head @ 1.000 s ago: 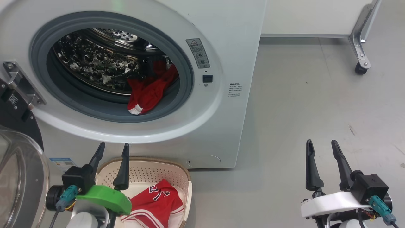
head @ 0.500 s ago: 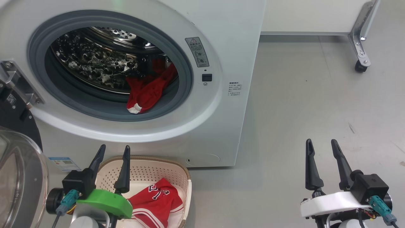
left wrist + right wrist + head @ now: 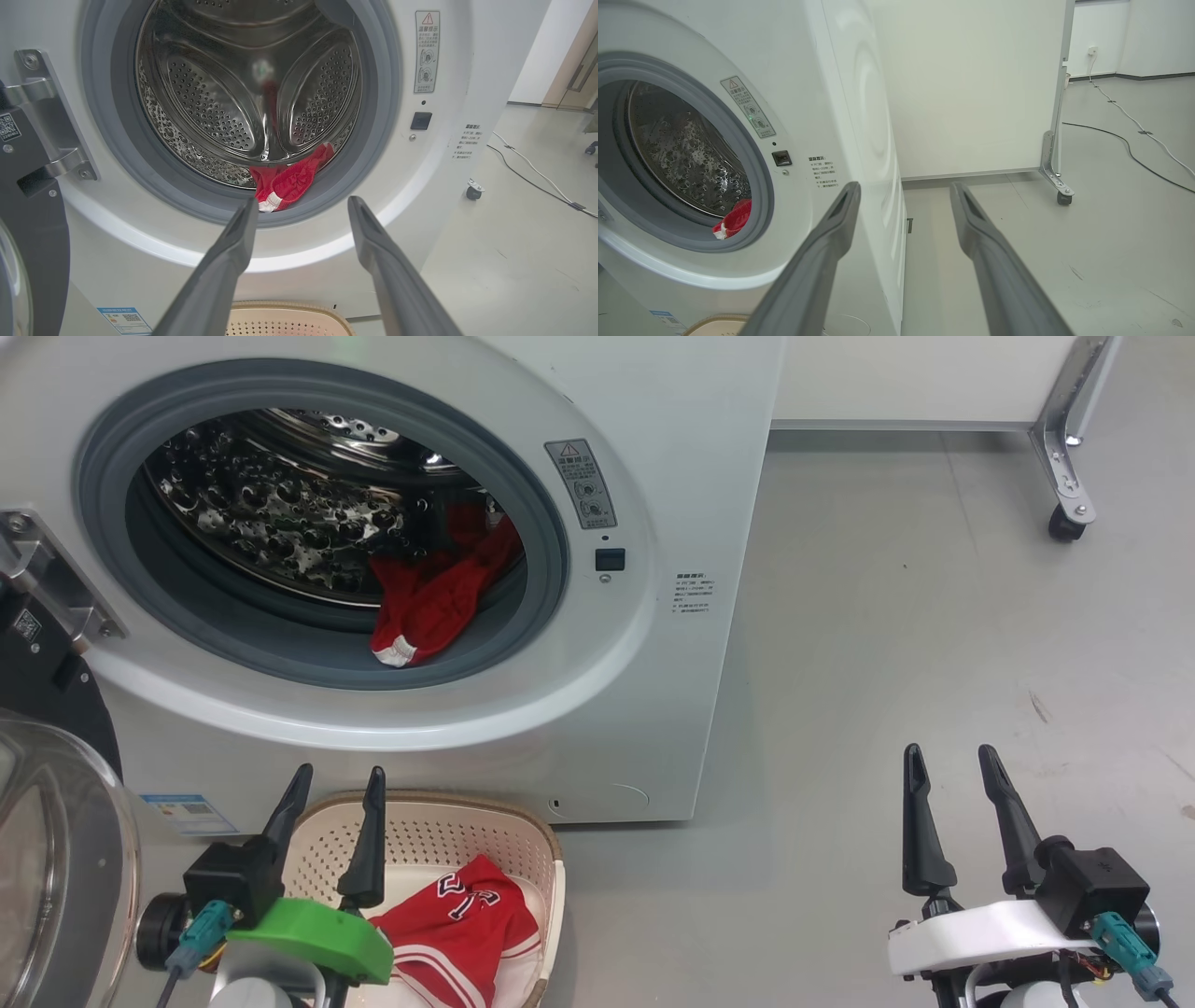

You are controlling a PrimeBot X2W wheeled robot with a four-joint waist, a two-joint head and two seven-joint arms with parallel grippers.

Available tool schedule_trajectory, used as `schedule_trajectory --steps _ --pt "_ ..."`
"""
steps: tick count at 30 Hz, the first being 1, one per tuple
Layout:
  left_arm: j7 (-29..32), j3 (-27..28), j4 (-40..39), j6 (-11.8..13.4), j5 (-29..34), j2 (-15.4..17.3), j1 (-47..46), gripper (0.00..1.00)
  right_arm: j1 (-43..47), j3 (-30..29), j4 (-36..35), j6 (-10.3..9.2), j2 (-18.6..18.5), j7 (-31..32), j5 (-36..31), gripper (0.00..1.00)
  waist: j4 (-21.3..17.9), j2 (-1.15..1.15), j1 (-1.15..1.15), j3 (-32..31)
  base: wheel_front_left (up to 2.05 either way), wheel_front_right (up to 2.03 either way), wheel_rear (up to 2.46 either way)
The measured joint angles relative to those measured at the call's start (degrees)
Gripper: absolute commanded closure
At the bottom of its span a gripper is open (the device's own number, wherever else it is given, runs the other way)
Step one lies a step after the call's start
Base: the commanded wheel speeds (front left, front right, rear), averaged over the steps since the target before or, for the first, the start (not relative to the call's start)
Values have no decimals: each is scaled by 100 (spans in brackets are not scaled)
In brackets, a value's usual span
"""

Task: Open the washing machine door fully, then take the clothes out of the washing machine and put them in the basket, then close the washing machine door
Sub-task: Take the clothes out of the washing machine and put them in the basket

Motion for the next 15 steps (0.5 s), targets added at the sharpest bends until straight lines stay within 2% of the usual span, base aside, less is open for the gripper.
schedule_trajectory --steps 15 --pt "0 -10 -100 1 0 -5 73 0 0 45 -14 0 -5 1 0 0 -11 0 0 51 0 0 0"
